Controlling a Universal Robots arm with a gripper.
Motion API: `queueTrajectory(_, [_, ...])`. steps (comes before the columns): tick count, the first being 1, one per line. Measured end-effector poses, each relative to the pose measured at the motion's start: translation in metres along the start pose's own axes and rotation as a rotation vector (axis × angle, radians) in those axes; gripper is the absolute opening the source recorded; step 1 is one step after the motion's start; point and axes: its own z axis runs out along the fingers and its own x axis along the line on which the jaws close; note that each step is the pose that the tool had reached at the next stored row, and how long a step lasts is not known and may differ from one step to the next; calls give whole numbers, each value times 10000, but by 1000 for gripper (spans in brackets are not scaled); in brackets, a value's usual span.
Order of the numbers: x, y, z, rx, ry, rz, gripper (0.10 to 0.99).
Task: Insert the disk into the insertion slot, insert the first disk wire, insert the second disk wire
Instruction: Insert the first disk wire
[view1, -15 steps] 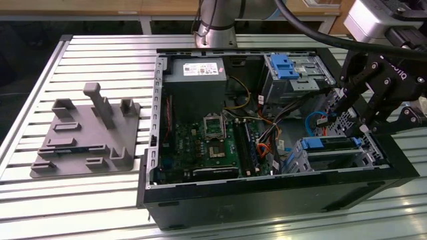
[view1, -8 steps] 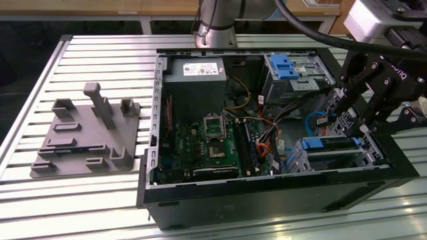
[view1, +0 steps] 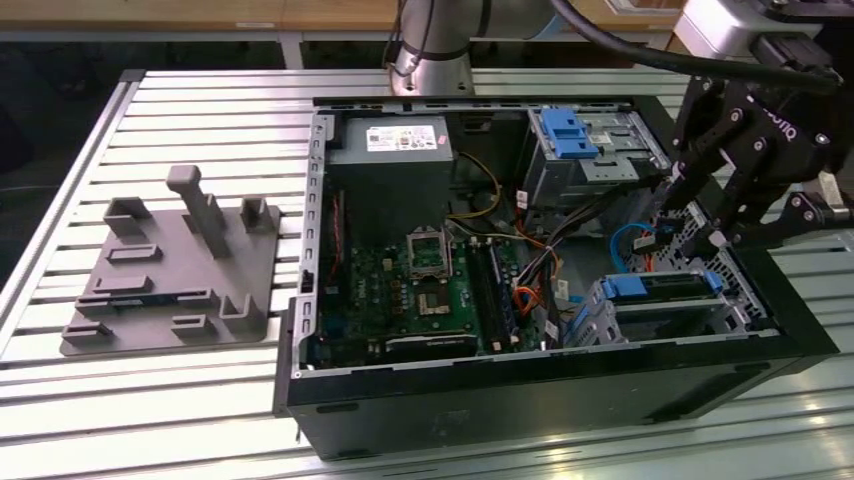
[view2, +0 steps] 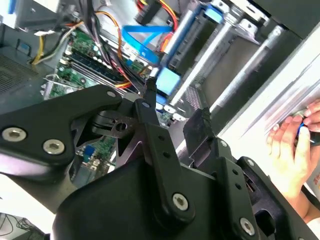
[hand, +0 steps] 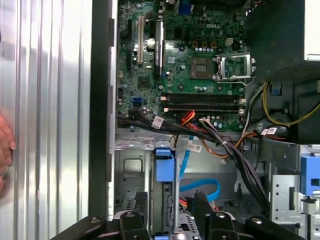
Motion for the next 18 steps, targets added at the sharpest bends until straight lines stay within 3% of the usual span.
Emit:
queueTrajectory(5, [-225,-6,12,0,76,1,498])
queueTrajectory(7, [-299,-10,16,1,198,3,498])
queueTrajectory(9, [-350,-13,20,0,472,7,498])
queueTrajectory(14, [-439,-21,24,-8,1370,21,498])
queueTrajectory(15, [-460,-27,25,-8,1487,21,498])
queueTrajectory(18, [-534,-67,30,-7,1564,23,498])
